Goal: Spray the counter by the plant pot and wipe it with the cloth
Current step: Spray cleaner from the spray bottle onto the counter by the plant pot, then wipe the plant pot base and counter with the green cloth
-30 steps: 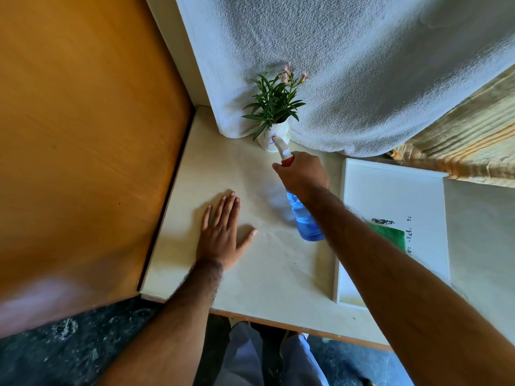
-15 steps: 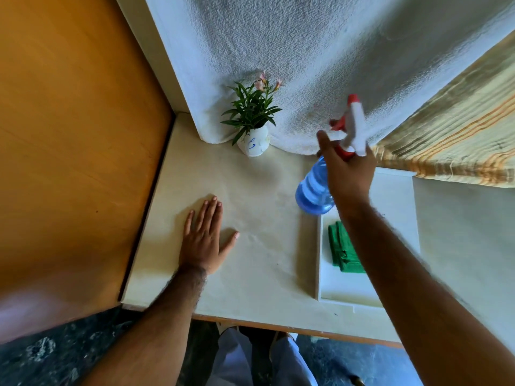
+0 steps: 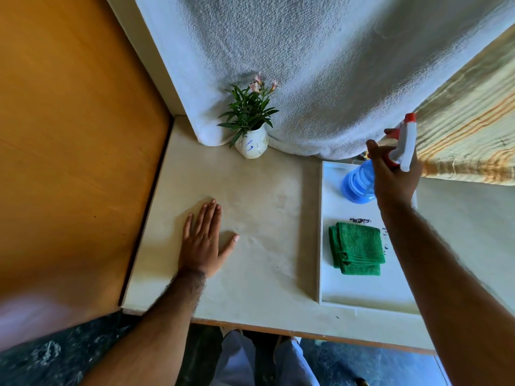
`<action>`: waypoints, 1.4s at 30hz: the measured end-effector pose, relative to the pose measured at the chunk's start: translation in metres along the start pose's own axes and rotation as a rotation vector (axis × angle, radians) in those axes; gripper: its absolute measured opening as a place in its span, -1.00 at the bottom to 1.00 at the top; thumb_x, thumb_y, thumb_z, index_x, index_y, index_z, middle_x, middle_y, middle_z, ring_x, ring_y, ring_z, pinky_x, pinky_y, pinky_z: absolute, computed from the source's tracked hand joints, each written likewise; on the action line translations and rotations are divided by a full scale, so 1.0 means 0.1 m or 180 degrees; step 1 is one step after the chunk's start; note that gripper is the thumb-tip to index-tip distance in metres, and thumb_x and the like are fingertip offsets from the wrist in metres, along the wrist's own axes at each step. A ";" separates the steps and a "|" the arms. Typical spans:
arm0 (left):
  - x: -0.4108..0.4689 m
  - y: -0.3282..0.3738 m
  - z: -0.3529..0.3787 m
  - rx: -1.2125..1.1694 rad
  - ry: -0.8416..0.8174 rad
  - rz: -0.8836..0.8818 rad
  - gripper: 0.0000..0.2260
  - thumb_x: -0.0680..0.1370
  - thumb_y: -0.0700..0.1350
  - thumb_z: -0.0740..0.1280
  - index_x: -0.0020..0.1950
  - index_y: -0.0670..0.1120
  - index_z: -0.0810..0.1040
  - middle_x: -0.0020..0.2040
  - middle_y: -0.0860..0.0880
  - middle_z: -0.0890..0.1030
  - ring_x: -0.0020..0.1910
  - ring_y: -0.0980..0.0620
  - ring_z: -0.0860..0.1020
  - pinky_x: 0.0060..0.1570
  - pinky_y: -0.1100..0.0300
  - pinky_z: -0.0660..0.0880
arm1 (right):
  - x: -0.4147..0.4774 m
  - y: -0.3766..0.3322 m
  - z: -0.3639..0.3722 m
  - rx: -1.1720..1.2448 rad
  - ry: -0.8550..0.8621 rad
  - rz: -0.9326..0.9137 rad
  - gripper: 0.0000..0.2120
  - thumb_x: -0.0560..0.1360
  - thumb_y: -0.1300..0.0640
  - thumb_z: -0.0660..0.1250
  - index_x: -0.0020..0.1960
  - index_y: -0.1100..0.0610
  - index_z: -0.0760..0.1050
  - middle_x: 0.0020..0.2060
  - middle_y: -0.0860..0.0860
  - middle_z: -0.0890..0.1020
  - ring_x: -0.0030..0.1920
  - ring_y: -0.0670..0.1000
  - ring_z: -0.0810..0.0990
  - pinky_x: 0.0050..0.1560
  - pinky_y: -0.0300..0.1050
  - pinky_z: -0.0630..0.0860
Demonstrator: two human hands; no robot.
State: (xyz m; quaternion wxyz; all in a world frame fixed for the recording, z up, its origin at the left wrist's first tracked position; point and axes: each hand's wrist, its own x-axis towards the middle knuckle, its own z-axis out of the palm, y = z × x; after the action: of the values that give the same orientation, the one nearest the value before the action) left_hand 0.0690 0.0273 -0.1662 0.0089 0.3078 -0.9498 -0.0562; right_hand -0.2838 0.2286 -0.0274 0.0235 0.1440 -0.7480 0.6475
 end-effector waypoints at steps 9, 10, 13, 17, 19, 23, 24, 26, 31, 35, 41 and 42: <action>0.00 -0.01 0.00 0.0006 -0.0018 0.0013 -0.19 0.62 0.37 0.05 0.70 -0.14 0.12 0.72 -0.11 0.15 0.69 -0.09 0.17 0.64 -0.20 0.18 | -0.04 0.10 -0.03 -0.0074 -0.0105 0.0247 -0.55 0.36 -0.12 0.62 0.17 -0.01 0.61 -0.32 -0.24 0.64 -0.25 -0.19 0.60 -0.10 -0.30 0.59; 0.00 -0.02 0.00 -0.0001 -0.0020 0.0011 -0.19 0.62 0.37 0.05 0.70 -0.14 0.12 0.72 -0.11 0.15 0.69 -0.09 0.17 0.64 -0.21 0.18 | -0.04 0.12 -0.04 -0.0139 -0.0132 0.0294 -0.51 0.32 -0.17 0.63 0.14 0.00 0.61 -0.31 -0.23 0.66 -0.24 -0.19 0.62 -0.08 -0.25 0.62; 0.00 -0.01 0.01 -0.0029 -0.0017 0.0010 -0.19 0.62 0.37 0.05 0.71 -0.14 0.11 0.73 -0.11 0.14 0.69 -0.08 0.16 0.64 -0.21 0.17 | -0.05 0.18 -0.12 -0.0386 -0.0270 0.0518 -0.37 0.21 -0.33 0.61 0.07 0.07 0.61 -0.18 -0.15 0.70 -0.14 -0.15 0.67 0.09 0.05 0.68; 0.00 -0.02 0.01 -0.0010 0.0036 0.0017 -0.20 0.62 0.36 0.07 0.71 -0.13 0.11 0.73 -0.10 0.14 0.69 -0.07 0.16 0.63 -0.22 0.20 | -0.37 0.28 -0.40 -0.0880 -0.0574 0.0212 -0.26 0.35 -0.22 0.59 0.41 -0.03 0.39 0.24 -0.11 0.59 0.26 -0.11 0.57 0.26 -0.08 0.52; 0.00 -0.01 0.02 -0.0037 0.0072 0.0011 -0.21 0.62 0.34 0.09 0.70 -0.13 0.14 0.72 -0.10 0.16 0.69 -0.07 0.18 0.61 -0.23 0.23 | -0.67 0.36 -0.64 -0.1438 -0.0658 -0.0307 -0.27 0.39 -0.24 0.54 0.42 0.03 0.35 0.28 -0.02 0.50 0.29 -0.04 0.49 0.28 -0.16 0.43; -0.01 0.01 0.01 -0.0057 0.0101 -0.0008 -0.21 0.61 0.34 0.09 0.70 -0.12 0.13 0.72 -0.10 0.16 0.69 -0.06 0.17 0.61 -0.23 0.23 | -1.21 0.55 -1.04 -0.2464 -0.2050 -0.1366 -0.17 0.39 -0.38 0.44 0.41 0.16 0.39 0.30 0.12 0.47 0.36 0.10 0.42 0.43 -0.05 0.38; -0.01 0.01 0.01 -0.0058 0.0118 -0.0007 -0.21 0.61 0.34 0.09 0.70 -0.13 0.14 0.72 -0.10 0.17 0.69 -0.07 0.17 0.61 -0.23 0.23 | -1.30 0.61 -1.10 -0.2656 -0.2370 -0.1515 -0.13 0.40 -0.39 0.43 0.46 0.18 0.37 0.37 0.14 0.45 0.42 0.13 0.39 0.45 0.06 0.39; -0.02 0.01 0.01 -0.0040 0.0173 0.0004 -0.22 0.62 0.33 0.10 0.69 -0.14 0.17 0.71 -0.11 0.19 0.68 -0.08 0.20 0.60 -0.23 0.25 | -1.41 0.71 -1.17 -0.2999 -0.2766 -0.1572 -0.07 0.43 -0.38 0.40 0.55 0.20 0.27 0.52 0.17 0.34 0.55 0.14 0.26 0.52 0.14 0.31; -0.01 0.01 0.02 -0.0009 0.0268 0.0027 -0.23 0.62 0.32 0.11 0.68 -0.16 0.21 0.70 -0.12 0.23 0.67 -0.10 0.24 0.59 -0.24 0.28 | -1.41 0.84 -1.15 -0.3316 -0.2822 -0.1602 -0.21 0.47 0.11 0.50 0.58 0.20 0.19 0.59 0.14 0.20 0.59 0.14 0.19 0.54 0.17 0.27; -0.01 -0.01 0.04 0.0003 0.0259 0.0038 -0.22 0.62 0.34 0.09 0.69 -0.15 0.19 0.71 -0.12 0.20 0.68 -0.08 0.22 0.61 -0.22 0.24 | -1.43 0.84 -1.11 -0.3245 -0.2575 -0.1658 -0.27 0.43 0.53 0.33 0.54 0.23 0.26 0.54 0.13 0.27 0.54 0.16 0.27 0.49 0.20 0.32; -0.01 -0.02 0.10 -0.0020 0.0389 0.0050 -0.24 0.65 0.35 0.07 0.68 -0.14 0.20 0.70 -0.11 0.22 0.68 -0.07 0.23 0.62 -0.19 0.23 | -1.46 0.56 -0.90 -0.2974 -0.2094 -0.1436 -0.27 0.32 0.64 0.37 0.44 0.25 0.45 0.41 0.15 0.51 0.42 0.19 0.48 0.32 0.13 0.54; 0.00 -0.02 0.11 -0.0013 0.0388 0.0046 -0.24 0.66 0.36 0.06 0.68 -0.14 0.21 0.70 -0.11 0.23 0.68 -0.07 0.23 0.62 -0.19 0.23 | -1.45 0.48 -0.80 -0.2841 -0.2131 -0.1659 -0.31 0.37 0.62 0.32 0.45 0.25 0.44 0.42 0.15 0.50 0.45 0.17 0.45 0.40 0.07 0.46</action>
State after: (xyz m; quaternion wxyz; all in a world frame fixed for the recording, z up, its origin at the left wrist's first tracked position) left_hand 0.0699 0.0266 -0.1772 0.0678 0.3038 -0.9495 -0.0393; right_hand -0.1687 0.3388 -0.0927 0.0029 0.4939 -0.8538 0.1645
